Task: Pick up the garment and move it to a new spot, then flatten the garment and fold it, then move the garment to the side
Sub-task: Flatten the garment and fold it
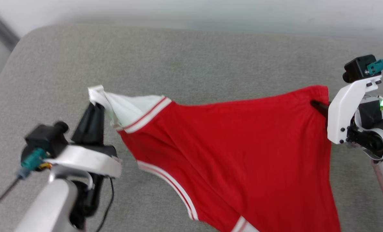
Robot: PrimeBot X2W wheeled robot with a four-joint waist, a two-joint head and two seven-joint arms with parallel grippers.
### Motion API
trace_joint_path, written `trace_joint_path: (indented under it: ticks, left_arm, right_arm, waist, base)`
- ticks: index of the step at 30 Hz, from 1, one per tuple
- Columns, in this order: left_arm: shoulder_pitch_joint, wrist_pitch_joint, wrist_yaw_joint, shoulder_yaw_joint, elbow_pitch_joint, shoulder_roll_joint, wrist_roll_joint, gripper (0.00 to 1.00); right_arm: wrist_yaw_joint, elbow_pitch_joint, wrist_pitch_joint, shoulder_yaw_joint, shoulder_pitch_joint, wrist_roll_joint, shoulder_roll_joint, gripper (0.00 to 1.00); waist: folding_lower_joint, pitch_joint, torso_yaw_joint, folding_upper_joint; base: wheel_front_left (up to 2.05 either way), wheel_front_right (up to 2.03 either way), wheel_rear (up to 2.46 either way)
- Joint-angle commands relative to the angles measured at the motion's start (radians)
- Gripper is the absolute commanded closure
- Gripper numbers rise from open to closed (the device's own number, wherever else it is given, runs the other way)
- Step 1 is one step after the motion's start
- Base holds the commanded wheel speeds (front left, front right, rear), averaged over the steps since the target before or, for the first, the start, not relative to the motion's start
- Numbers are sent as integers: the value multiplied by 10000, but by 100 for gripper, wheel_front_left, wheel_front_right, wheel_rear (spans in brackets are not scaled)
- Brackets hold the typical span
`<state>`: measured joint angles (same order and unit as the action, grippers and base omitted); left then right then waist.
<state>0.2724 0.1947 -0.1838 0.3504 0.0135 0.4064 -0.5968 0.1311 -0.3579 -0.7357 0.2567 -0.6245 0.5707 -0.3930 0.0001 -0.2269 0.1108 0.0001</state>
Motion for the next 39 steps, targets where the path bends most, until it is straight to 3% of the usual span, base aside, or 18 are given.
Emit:
trace_joint_path:
  ticks: [1, 15, 23, 30, 39]
  left_arm:
    - [480, -88, 170, -228, -55, 158, -197, 100]
    - [5007, -741, 1145, -666, -2461, 325, -561, 100]
    - [8644, -381, 1570, -592, -4039, 235, -22, 100]
    - [11520, -280, 1831, -687, -4955, 581, 404, 100]
    - [13725, -531, 2106, -636, -5764, 895, 653, 100]
  right_arm:
    - [-7, 150, 323, -151, 63, -80, 154, 100]
    - [-6, 372, 3184, -650, -2154, -200, 581, 100]
    - [-7, 62, 4571, -1128, -4932, -524, 468, 100]
    - [-7, -253, 5085, -1342, -7567, -782, 474, 100]
    - [-7, -1325, 5575, -859, -9980, -558, 365, 100]
  waist:
    - [-1, 479, -431, -1]
    - [-1, 254, -1271, -1]
    - [-1, -1041, -1343, -1]
    - [-1, -2404, -1534, -1]
    - [-1, -4133, -1625, -1]
  base:
    - [0, 0, 0]
    - [0, 0, 0]
    - [0, 0, 0]
    - [0, 0, 0]
    - [0, 0, 0]
